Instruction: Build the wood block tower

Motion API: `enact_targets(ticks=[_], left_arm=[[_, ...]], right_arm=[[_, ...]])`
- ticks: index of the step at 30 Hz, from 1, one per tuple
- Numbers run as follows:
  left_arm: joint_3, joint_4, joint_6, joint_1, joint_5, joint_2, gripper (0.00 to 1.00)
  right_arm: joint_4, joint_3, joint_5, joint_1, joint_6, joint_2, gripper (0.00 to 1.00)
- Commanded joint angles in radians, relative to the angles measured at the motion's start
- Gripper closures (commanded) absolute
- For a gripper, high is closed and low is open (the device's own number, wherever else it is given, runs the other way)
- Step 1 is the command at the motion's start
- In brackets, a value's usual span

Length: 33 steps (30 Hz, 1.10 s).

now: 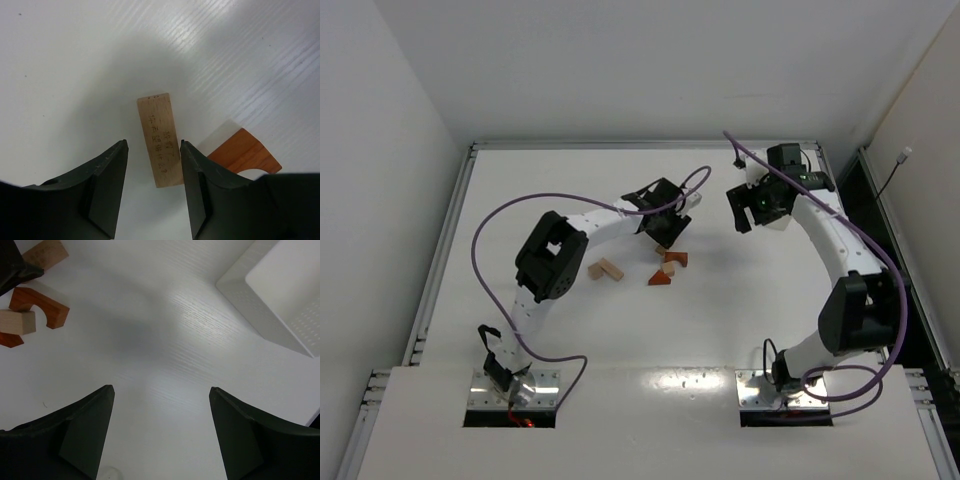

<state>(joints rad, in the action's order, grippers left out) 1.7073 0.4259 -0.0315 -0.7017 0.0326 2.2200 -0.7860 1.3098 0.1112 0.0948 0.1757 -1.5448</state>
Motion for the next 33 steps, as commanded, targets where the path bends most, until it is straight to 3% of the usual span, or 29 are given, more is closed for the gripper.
enact_targets(ticks=[1,7,10,13,15,25,33], left_arm=[[0.041,0.010,-0.004,-0.005,-0.002,0.021,0.57],[0.054,0.010,-0.004,-0.025,-0.002,0.043,0.57],[0.063,0.019,-0.027,-0.025,-0.002,0.062,0.63],[0.072,0.030,-0.051,-0.025,-0.014,0.072,0.82],[0.090,0.030,-0.080,-0.025,-0.028,0.083,1.00],[0.290,0.094,-0.347,-0.025,-0.209,0.197,1.00],[0.270,0.114,-0.524,-0.004,-0.388,0.207,1.00]], right_arm=[[0.036,-0.001,-0.008,-0.018,-0.018,0.037,0.26],[0.036,-0.001,-0.008,-0.029,-0.018,0.037,0.26],[0.036,-0.001,-0.008,-0.038,-0.018,0.037,0.26],[0.036,-0.001,0.001,-0.038,-0.018,0.037,0.26],[0.036,-0.001,0.001,-0.038,-0.018,0.037,0.26],[0.036,-0.001,0.001,-0.038,-0.027,0.037,0.26],[0.027,-0.001,0.001,-0.038,-0.036,0.046,0.26]])
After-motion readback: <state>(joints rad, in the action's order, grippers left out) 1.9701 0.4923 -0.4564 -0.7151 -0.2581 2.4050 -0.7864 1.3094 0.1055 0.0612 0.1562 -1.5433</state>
